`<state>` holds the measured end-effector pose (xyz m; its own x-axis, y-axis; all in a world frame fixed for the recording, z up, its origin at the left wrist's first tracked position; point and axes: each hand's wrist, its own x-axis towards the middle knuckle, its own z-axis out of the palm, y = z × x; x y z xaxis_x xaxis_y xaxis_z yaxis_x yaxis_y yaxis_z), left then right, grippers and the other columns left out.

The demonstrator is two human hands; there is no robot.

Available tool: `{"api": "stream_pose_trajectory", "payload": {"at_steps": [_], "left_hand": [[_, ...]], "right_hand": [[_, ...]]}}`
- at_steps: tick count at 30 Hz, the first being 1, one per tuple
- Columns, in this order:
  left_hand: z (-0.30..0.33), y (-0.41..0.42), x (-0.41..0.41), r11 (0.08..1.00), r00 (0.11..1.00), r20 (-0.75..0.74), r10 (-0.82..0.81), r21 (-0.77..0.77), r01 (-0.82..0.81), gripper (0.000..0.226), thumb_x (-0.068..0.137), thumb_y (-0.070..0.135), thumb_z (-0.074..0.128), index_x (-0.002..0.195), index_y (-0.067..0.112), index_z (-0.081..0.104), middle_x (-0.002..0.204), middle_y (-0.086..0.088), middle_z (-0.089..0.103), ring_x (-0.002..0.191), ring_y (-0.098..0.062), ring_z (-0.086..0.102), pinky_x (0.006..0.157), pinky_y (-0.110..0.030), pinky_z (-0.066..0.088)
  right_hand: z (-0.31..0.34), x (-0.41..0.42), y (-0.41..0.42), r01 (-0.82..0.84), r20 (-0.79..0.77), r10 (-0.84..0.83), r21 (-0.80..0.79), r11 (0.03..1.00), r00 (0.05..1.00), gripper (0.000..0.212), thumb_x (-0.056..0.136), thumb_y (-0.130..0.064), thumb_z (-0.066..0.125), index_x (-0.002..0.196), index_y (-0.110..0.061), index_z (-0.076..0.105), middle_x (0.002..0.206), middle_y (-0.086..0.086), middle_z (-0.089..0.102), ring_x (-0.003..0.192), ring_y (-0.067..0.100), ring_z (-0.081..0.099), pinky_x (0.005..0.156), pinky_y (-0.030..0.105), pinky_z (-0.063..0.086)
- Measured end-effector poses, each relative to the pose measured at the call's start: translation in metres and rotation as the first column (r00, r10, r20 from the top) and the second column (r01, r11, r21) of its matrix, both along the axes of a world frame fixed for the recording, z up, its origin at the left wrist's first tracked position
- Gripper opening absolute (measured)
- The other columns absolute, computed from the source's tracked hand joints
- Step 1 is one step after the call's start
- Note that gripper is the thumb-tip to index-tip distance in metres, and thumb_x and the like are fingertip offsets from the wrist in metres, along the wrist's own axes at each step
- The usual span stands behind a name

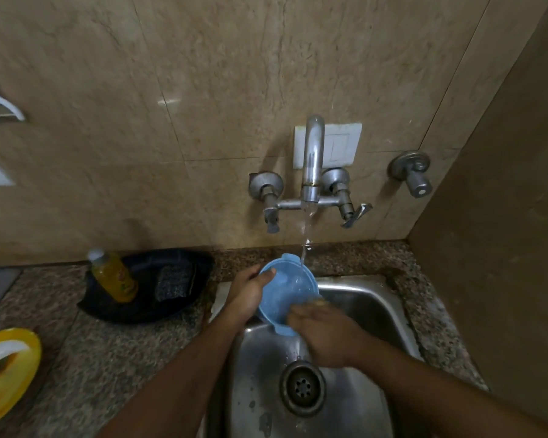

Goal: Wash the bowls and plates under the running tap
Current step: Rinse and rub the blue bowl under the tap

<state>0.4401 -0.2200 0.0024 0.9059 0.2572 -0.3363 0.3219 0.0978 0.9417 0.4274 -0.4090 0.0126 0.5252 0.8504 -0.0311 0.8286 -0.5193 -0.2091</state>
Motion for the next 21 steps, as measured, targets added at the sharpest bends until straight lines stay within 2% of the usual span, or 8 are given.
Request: {"api": "stream_pose_trajectory", "payload": {"at_steps": [3,5,7,9,13,16,18,21], "left_hand": [[-0.001,-0.010,-0.003,1.000,1.000,-0.017,-0.021,0.019,0.022,0.014,0.090,0.013,0.062,0.095,0.020,0.074,0.095,-0.012,0.075,0.086,-0.028,0.071,0.079,-0.039,0.057],[0.001,-0.018,0.000,0.999,0.999,-0.022,-0.038,0.025,0.038,0.014,0.091,0.012,0.062,0.093,0.020,0.073,0.095,-0.012,0.075,0.087,-0.028,0.071,0.082,-0.039,0.057],[0.004,-0.016,0.003,0.998,0.999,-0.013,-0.044,0.039,0.044,0.011,0.090,0.014,0.064,0.093,0.018,0.075,0.094,-0.012,0.075,0.089,-0.029,0.071,0.084,-0.040,0.056],[0.003,-0.008,0.002,0.998,0.999,-0.012,-0.052,0.017,0.052,0.012,0.090,0.015,0.065,0.097,0.014,0.075,0.095,-0.013,0.075,0.091,-0.031,0.071,0.085,-0.041,0.057],[-0.003,-0.010,-0.006,0.996,0.992,-0.090,-0.085,-0.026,0.083,0.021,0.091,0.019,0.062,0.109,0.014,0.071,0.101,-0.013,0.074,0.092,-0.030,0.071,0.088,-0.046,0.057],[-0.005,-0.019,-0.005,0.990,0.979,-0.145,-0.141,-0.019,0.140,0.019,0.085,0.028,0.066,0.102,0.025,0.074,0.098,-0.007,0.076,0.093,-0.029,0.071,0.090,-0.051,0.055],[-0.006,-0.020,-0.006,0.985,0.973,-0.154,-0.170,-0.039,0.166,0.017,0.082,0.027,0.067,0.096,0.024,0.076,0.093,-0.007,0.076,0.091,-0.030,0.071,0.091,-0.048,0.054],[-0.007,-0.013,-0.010,0.980,0.974,-0.137,-0.181,-0.113,0.166,0.020,0.090,0.026,0.061,0.097,0.015,0.075,0.090,-0.013,0.075,0.086,-0.032,0.070,0.085,-0.042,0.054]], "right_hand": [[0.003,0.017,-0.007,0.022,0.166,0.005,-0.163,0.986,0.986,0.054,0.069,-0.028,0.074,0.120,-0.015,0.063,0.119,0.008,0.065,0.112,0.026,0.061,0.106,0.039,0.040],[0.009,0.019,0.010,0.079,0.063,-0.067,-0.222,0.972,0.996,0.060,0.075,-0.033,0.071,0.130,-0.016,0.052,0.130,0.010,0.053,0.123,0.028,0.047,0.110,0.040,0.032],[0.012,0.009,0.024,0.090,-0.155,-0.112,-0.140,0.986,0.982,0.060,0.075,-0.030,0.073,0.128,-0.016,0.048,0.130,0.009,0.049,0.121,0.026,0.044,0.105,0.040,0.040],[0.014,0.001,0.023,0.068,-0.258,-0.093,-0.106,0.992,0.962,0.056,0.072,-0.026,0.074,0.123,-0.018,0.050,0.125,0.004,0.053,0.115,0.022,0.051,0.095,0.036,0.046],[0.019,0.014,0.015,0.067,-0.153,-0.128,-0.349,0.935,0.980,0.066,0.070,-0.042,0.073,0.128,-0.019,0.051,0.129,0.004,0.051,0.120,0.023,0.049,0.100,0.034,0.040],[0.022,0.024,0.027,0.082,-0.121,-0.171,-0.532,0.843,0.978,0.086,0.071,-0.048,0.074,0.142,-0.015,0.040,0.144,0.010,0.040,0.132,0.028,0.039,0.106,0.040,0.037],[0.020,0.025,0.033,0.039,-0.117,-0.117,-0.523,0.852,0.986,0.096,0.071,-0.047,0.075,0.148,-0.014,0.029,0.153,0.016,0.027,0.140,0.032,0.028,0.113,0.044,0.029],[0.016,0.018,0.037,-0.034,-0.127,-0.013,-0.359,0.933,0.992,0.106,0.069,-0.042,0.077,0.152,-0.013,0.017,0.154,0.019,0.018,0.142,0.036,0.019,0.116,0.044,0.020]]}}
